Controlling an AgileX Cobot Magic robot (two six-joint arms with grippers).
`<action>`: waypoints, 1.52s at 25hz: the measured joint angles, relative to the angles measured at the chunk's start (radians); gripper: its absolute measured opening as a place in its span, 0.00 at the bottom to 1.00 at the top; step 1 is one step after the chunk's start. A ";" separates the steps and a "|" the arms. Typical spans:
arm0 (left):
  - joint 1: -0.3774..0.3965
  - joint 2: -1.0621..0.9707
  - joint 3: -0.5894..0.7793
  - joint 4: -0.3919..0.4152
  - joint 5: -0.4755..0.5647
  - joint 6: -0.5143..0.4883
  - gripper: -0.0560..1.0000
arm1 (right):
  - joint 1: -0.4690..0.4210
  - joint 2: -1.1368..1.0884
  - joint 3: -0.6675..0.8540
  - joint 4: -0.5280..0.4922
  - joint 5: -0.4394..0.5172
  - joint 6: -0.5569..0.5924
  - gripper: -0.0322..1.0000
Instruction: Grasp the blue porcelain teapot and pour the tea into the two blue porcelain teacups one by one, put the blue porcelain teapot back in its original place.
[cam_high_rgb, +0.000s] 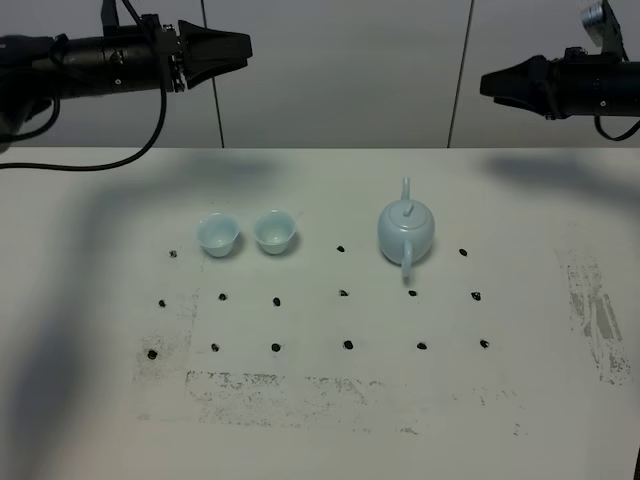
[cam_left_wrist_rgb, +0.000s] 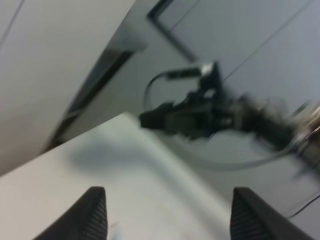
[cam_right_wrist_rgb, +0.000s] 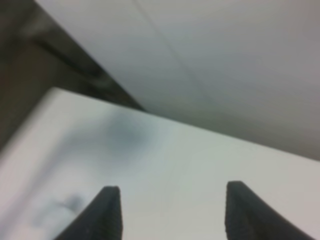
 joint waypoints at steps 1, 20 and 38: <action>0.000 0.000 -0.027 0.070 -0.021 -0.009 0.57 | 0.001 0.000 -0.016 -0.082 -0.019 0.020 0.47; -0.030 -0.389 0.397 1.185 -0.237 -0.322 0.52 | 0.147 -0.169 0.087 -1.163 0.060 0.521 0.42; 0.051 -1.140 1.097 1.208 -0.543 -0.417 0.33 | 0.122 -0.765 0.692 -1.083 -0.105 0.549 0.31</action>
